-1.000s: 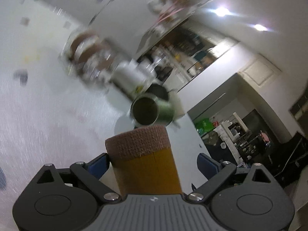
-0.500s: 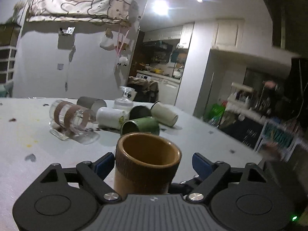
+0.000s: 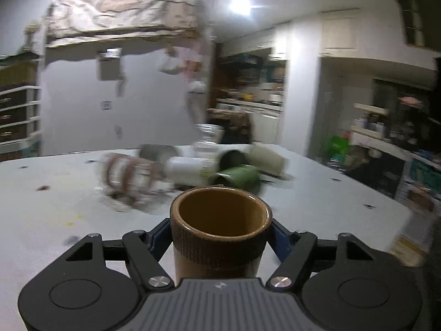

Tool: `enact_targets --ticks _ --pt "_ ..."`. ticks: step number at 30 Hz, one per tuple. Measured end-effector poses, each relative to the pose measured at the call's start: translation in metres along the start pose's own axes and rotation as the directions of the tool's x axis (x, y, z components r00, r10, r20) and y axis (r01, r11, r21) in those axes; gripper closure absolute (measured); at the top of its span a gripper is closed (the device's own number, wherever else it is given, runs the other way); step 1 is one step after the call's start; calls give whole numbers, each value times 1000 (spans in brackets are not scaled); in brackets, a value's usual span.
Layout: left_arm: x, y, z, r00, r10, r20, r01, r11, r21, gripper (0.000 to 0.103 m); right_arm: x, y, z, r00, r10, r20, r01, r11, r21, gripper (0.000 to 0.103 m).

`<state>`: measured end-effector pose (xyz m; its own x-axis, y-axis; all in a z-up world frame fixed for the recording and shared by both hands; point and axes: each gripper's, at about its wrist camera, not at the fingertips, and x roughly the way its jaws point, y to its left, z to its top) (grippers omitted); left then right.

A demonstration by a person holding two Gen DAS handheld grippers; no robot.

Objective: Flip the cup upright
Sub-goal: 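Open the right tool and pull it away while the left tool holds the cup, then carry the cup opening-up with the left tool, set it on the table, release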

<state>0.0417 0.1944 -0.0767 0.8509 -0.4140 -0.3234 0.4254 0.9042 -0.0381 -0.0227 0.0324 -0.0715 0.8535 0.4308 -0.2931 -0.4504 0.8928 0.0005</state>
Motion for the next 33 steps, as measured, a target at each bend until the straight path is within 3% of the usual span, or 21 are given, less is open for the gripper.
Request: enact_targets --ticks 3,6,8,11,15,24,28,33 --pt "3 30 11 994 104 11 -104 994 -28 30 -2 -5 1 1000 -22 5 21 1000 16 13" --pt "7 68 26 976 219 19 -217 974 -58 30 -1 -9 2 1000 -28 1 28 999 34 13" --pt "11 95 37 952 304 19 -302 950 -73 30 -1 -9 2 1000 -31 0 31 999 35 13" --pt "15 138 51 902 432 15 -428 897 -106 30 0 -9 3 999 -32 -1 32 999 35 13" --pt "16 193 64 839 544 28 -531 829 -175 30 2 -9 2 999 -32 -6 32 999 36 13" --pt "25 279 73 741 669 -52 -656 705 -271 30 5 -10 2 999 -47 -18 48 998 37 13" --pt "26 298 66 715 696 -73 -682 670 -292 30 5 -11 1 998 -56 -20 57 998 39 13" --pt "27 296 58 709 704 -47 -687 674 -271 30 7 -12 0 998 -54 -26 55 997 50 13"
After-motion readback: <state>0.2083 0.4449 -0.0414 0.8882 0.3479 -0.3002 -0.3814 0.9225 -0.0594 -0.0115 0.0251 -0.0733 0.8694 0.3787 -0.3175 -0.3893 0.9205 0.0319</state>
